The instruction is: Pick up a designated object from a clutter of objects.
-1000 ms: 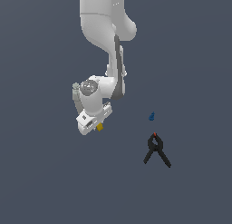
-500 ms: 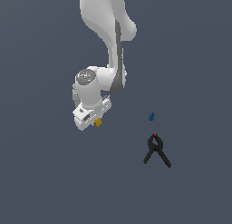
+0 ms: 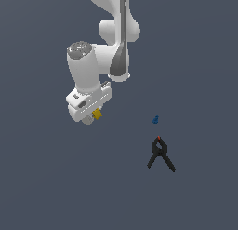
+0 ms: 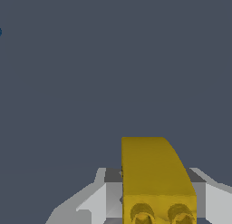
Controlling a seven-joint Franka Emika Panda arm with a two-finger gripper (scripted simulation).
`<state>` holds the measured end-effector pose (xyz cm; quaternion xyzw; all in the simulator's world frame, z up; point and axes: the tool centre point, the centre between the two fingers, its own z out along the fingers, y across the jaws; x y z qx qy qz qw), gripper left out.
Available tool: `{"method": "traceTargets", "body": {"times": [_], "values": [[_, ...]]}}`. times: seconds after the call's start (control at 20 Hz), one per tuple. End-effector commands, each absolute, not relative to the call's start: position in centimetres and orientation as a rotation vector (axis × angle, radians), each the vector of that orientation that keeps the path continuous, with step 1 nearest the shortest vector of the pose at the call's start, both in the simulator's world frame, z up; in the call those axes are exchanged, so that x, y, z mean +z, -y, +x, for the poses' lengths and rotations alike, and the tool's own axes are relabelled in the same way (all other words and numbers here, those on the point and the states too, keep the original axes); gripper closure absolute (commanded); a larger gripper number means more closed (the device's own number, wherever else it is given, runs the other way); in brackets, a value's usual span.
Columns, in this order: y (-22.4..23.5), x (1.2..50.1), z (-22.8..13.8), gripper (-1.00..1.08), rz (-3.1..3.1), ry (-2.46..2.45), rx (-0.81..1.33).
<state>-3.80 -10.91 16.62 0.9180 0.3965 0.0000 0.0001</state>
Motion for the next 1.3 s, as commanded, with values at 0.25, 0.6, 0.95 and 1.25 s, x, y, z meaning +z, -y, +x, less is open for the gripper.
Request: {"method": "traceTargets", "body": {"times": [0.25,0.6,0.95,1.25], "values": [[11.3,24.4,-4.1,1.08,2.884,-1.246,0.0],[11.8,31.5,-4.3,1.08,2.884,-1.246,0.0],[12.2,38.0,-4.4,1.08,2.884,-1.246,0.0],[12.5,41.7,-4.3,1.08,2.884,-1.246,0.0]]}}
